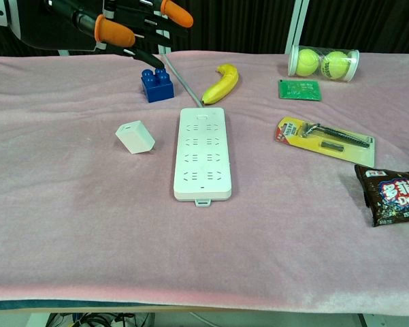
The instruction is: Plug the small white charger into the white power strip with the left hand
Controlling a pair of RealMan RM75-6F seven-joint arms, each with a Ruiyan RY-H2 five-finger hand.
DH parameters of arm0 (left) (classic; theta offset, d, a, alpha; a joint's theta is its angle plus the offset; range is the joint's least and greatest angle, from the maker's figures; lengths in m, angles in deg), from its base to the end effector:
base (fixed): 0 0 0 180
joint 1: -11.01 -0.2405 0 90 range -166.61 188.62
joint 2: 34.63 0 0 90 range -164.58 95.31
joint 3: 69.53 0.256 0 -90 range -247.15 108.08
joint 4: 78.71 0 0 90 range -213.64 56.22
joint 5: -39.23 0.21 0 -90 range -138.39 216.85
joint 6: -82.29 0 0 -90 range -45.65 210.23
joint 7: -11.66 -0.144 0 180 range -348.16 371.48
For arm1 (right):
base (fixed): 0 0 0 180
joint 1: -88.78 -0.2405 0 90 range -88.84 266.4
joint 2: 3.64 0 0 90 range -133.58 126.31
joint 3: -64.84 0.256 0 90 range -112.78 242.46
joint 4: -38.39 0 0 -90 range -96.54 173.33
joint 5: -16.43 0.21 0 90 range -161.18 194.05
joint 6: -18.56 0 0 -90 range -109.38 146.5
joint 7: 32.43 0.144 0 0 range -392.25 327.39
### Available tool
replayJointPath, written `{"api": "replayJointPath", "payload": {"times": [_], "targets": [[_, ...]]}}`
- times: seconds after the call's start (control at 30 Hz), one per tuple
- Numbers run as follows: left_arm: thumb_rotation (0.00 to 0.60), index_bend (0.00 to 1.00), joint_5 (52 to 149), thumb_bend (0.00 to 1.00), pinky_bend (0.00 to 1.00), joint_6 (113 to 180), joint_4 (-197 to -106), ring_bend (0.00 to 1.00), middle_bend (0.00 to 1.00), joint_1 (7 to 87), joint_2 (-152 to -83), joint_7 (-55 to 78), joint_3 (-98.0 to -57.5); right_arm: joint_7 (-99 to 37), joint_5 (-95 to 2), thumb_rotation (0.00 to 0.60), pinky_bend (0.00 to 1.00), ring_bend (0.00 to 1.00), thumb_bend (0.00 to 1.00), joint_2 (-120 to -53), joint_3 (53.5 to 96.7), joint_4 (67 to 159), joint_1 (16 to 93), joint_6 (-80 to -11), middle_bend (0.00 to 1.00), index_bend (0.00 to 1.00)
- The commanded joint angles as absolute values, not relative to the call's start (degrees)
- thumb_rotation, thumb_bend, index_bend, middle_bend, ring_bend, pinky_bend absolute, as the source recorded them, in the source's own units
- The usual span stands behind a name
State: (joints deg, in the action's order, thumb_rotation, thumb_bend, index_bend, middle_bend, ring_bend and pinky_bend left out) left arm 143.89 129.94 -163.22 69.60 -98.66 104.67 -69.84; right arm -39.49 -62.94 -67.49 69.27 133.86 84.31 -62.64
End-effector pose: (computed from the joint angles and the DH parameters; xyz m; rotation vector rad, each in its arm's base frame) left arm -0.1021 0.3679 0.0772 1.8971 2.1200 1.2667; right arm -0.3179 -0.1828 0.1558 1.3404 -0.9377 0.7700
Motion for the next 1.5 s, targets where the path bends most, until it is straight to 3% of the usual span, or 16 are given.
{"api": "replayJointPath", "payload": {"times": [0.03, 0.3, 0.63, 1.0, 1.23, 1.5], "targets": [[0.600, 0.15, 144.5, 0.19, 0.15, 131.3, -163.1, 0.00, 0.10, 70.6, -98.3, 104.5, -67.7, -39.6, -63.1, 0.600, 0.27, 0.15, 0.28, -67.5, 69.2, 133.9, 84.3, -62.7, 0.09, 0.12], [0.600, 0.15, 144.2, 0.19, 0.15, 132.9, -163.3, 0.00, 0.10, 70.6, -97.7, 100.9, -66.1, -39.3, -62.6, 0.600, 0.27, 0.15, 0.28, -67.4, 69.3, 133.9, 84.4, -62.6, 0.09, 0.12], [0.600, 0.15, 140.3, 0.19, 0.15, 131.8, -163.3, 0.00, 0.09, 68.5, -98.6, 86.2, -65.7, -39.4, -63.5, 0.600, 0.27, 0.15, 0.28, -67.0, 69.0, 133.4, 84.6, -63.2, 0.09, 0.12], [0.600, 0.14, 129.8, 0.15, 0.15, 127.2, -161.8, 0.00, 0.11, 64.7, -100.8, 51.6, -68.0, -39.6, -65.8, 0.600, 0.27, 0.15, 0.25, -67.2, 68.5, 132.4, 84.7, -64.3, 0.09, 0.12], [0.600, 0.15, 116.5, 0.16, 0.14, 127.0, -157.0, 0.00, 0.16, 60.8, -108.5, 22.9, -69.6, -39.1, -65.3, 0.600, 0.27, 0.15, 0.25, -67.0, 68.7, 132.7, 84.8, -64.1, 0.09, 0.12], [0.600, 0.18, 109.8, 0.16, 0.14, 128.2, -151.2, 0.00, 0.19, 59.6, -115.6, 10.3, -70.9, -38.7, -64.9, 0.600, 0.27, 0.15, 0.24, -66.8, 68.7, 132.9, 84.7, -63.6, 0.09, 0.12]]}}
